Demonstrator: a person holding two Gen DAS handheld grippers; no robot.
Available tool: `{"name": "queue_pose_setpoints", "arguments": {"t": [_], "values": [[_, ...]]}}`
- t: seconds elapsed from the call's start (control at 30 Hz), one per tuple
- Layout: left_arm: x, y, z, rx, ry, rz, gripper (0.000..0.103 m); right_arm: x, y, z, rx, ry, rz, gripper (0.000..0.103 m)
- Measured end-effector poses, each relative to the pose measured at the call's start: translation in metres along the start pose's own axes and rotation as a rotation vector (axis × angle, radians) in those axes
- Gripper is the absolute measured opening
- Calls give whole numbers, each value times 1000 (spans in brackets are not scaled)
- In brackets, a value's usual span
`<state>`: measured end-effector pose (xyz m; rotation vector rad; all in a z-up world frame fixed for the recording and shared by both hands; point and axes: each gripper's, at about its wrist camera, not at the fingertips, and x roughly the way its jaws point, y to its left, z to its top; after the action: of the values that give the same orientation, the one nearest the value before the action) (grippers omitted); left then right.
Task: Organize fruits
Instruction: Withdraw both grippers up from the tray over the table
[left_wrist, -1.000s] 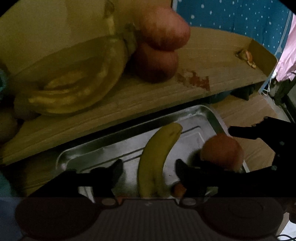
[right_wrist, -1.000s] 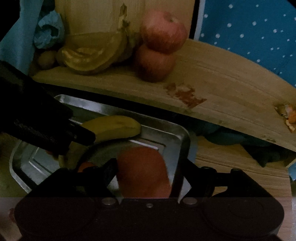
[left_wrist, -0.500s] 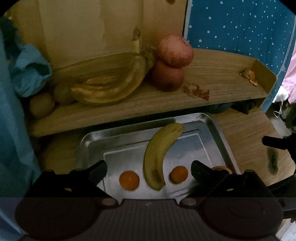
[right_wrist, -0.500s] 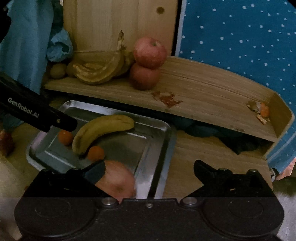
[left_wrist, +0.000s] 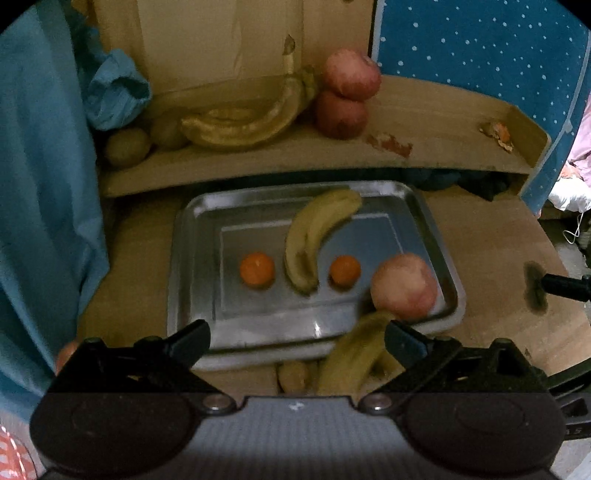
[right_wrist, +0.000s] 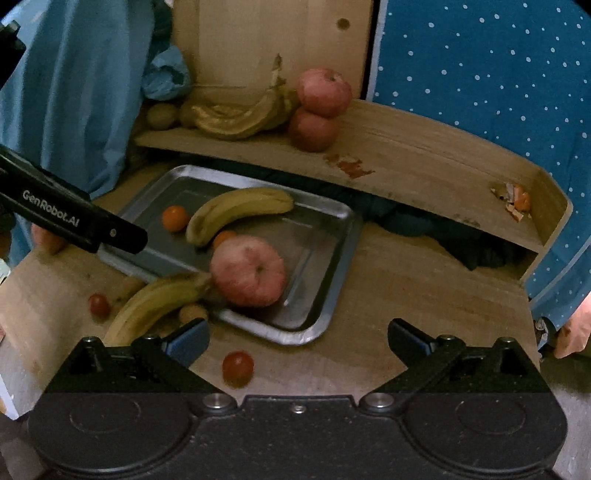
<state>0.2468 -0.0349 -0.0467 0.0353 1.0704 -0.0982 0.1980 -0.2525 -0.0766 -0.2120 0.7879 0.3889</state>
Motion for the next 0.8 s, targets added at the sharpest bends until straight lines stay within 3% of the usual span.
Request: {"name": "queue_pose_setpoints", "arguments": {"t": [0.43, 0.8], "values": [[-17, -29, -55, -38, 68, 3, 103, -26, 15, -39, -80, 60, 105, 102], [-16, -34, -85, -55, 143, -2, 103, -31, 27, -60, -100, 112, 142, 102]]}}
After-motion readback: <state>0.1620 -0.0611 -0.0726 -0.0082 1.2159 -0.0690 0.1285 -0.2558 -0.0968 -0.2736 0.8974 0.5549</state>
